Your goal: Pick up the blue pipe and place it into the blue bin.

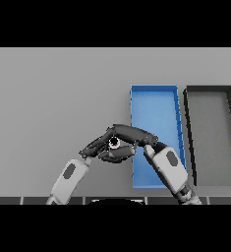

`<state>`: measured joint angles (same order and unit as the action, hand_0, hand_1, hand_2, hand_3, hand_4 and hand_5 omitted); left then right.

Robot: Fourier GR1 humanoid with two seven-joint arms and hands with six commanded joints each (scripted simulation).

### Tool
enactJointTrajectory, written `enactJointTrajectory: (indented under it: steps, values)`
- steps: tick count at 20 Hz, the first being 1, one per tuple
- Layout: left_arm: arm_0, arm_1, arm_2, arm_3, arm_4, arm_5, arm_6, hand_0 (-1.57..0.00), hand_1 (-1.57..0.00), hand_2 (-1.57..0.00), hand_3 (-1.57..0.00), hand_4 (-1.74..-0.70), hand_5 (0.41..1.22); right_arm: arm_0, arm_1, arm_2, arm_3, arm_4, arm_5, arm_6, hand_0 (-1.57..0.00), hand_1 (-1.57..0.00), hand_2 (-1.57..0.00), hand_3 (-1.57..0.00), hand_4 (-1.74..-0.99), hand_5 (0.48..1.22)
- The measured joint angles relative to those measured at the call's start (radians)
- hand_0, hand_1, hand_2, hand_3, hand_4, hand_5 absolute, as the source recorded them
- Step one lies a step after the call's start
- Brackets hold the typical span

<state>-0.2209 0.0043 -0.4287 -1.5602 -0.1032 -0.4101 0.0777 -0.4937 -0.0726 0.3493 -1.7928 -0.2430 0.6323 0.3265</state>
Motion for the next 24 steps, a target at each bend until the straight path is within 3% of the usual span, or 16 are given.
enactJointTrajectory:
  steps: [4,6,7,9,13,15,17,21,24]
  values:
    - [0.007,-0.001,0.01,0.022,0.003,0.005,0.02,-0.03,-0.02,-0.02,-0.02,-0.97,0.531,0.001,0.026,-0.022,0.012,0.001,0.002,-0.016,-1.57,-1.57,-1.57,-1.57,-1.497,1.221]
    - [0.016,0.001,0.01,0.007,0.008,0.008,0.013,-0.02,-0.01,-0.01,-0.01,-0.97,0.512,-0.034,0.036,-0.059,0.005,-0.08,-0.01,0.033,-1.57,-1.57,-1.57,-1.57,-1.495,1.221]
    - [0.018,-0.007,-0.001,0.01,-0.004,0.017,0.011,-0.01,-0.01,-0.01,-0.01,-0.97,0.501,-0.068,0.039,-0.076,0.0,-0.127,-0.023,0.107,-1.57,-1.57,-1.57,-1.57,-1.495,1.221]
    - [0.027,0.0,-0.004,0.005,-0.008,0.02,0.027,-0.01,-0.01,-0.01,-0.01,-0.97,0.489,-0.114,0.046,-0.11,-0.003,-0.211,-0.06,0.183,-1.57,-1.57,-1.57,-1.57,-1.494,1.221]
    - [0.031,0.003,-0.007,0.004,-0.009,0.017,0.041,0.0,0.0,0.0,0.0,-0.96,0.475,-0.288,0.015,-0.211,0.016,-0.394,-0.172,0.27,-1.57,-1.57,-1.57,-1.57,-1.496,1.221]
    - [0.025,0.008,-0.002,0.008,-0.016,0.022,0.025,0.0,0.0,0.0,0.0,-0.95,0.473,-0.382,-0.01,-0.268,0.055,-0.432,-0.23,0.26,-1.57,-1.57,-1.57,-1.57,-1.497,1.221]
    - [0.024,0.008,-0.004,0.003,-0.017,0.021,0.025,0.0,0.0,0.0,0.0,-0.95,0.468,-0.459,-0.046,-0.338,0.11,-0.411,-0.284,0.233,-1.57,-1.57,-1.57,-1.57,-1.498,1.221]
    - [0.037,0.024,0.002,-0.032,-0.003,0.015,0.027,0.0,0.0,0.0,0.0,-0.95,0.47,-0.506,-0.111,-0.422,0.237,-0.311,-0.27,0.174,-1.57,-1.57,-1.57,-1.57,-1.498,1.221]
    - [0.039,0.029,0.012,-0.046,0.008,0.017,0.05,0.0,0.0,0.0,0.0,-0.95,0.474,-0.495,-0.147,-0.468,0.313,-0.23,-0.285,0.171,-1.57,-1.57,-1.57,-1.57,-1.499,1.221]
